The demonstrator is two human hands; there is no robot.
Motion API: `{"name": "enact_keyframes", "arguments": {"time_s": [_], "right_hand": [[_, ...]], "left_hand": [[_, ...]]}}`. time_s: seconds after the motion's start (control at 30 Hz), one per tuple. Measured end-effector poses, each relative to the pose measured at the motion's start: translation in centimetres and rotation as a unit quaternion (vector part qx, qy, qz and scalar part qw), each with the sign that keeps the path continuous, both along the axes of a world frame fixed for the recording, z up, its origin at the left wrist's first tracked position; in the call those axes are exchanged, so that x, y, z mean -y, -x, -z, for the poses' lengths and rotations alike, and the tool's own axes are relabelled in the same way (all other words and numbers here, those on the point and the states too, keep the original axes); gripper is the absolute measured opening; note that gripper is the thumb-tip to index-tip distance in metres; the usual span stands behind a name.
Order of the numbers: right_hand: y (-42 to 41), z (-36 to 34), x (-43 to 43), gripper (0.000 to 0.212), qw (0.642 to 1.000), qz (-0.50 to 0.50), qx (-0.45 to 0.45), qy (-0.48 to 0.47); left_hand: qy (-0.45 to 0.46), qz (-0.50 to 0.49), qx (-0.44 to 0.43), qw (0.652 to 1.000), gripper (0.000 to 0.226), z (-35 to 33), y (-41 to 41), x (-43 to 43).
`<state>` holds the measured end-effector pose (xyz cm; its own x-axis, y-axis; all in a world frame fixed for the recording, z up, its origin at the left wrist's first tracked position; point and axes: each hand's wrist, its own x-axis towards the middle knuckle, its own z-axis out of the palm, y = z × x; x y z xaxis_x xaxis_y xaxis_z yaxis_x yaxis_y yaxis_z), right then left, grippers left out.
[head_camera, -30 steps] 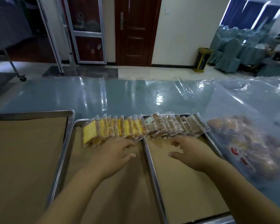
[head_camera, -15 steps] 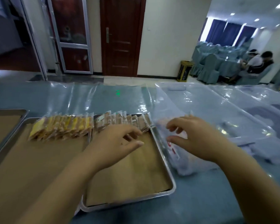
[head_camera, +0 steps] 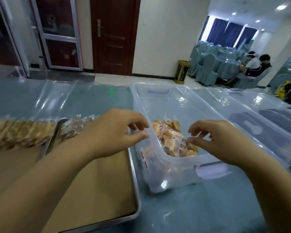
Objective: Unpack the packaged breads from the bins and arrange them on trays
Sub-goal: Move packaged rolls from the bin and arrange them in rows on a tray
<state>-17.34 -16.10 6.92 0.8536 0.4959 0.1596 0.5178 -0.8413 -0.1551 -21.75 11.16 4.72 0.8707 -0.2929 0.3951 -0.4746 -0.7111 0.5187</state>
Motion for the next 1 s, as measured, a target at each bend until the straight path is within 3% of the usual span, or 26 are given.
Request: {"name": "enact_keyframes", "arguments": {"time_s": [0.17, 0.33, 0.6, 0.77, 0.87, 1.0], "right_hand": [[-6.4, 0.8, 2.2, 0.023, 0.994, 0.010, -0.034, 0.099], [-12.2, 2.4, 3.6, 0.031, 0.981, 0.015, -0.074, 0.177], [-19.9, 7.0, 4.9, 0.040, 0.939, -0.073, -0.150, 0.302], [-22.2, 10.5, 4.5, 0.052, 0.885, -0.120, -0.203, 0.402], [-22.7, 12.7, 4.5, 0.059, 0.880, -0.123, -0.208, 0.408], [-22.6, 15.0, 4.8, 0.063, 0.873, -0.106, -0.235, 0.413]], "left_hand": [[-0.040, 0.037, -0.006, 0.999, 0.020, 0.4, -6.6, 3.1], [-0.155, 0.055, -0.051, 0.985, 0.024, 1.4, -12.6, 6.3], [-0.372, 0.079, -0.161, 0.911, 0.026, 4.4, -18.7, 10.7], [-0.445, 0.079, -0.252, 0.856, 0.037, 6.6, -21.3, 13.4], [-0.497, 0.078, -0.272, 0.820, 0.045, 8.1, -22.7, 14.6], [-0.498, 0.084, -0.289, 0.813, 0.064, 10.1, -24.1, 16.2]]}}
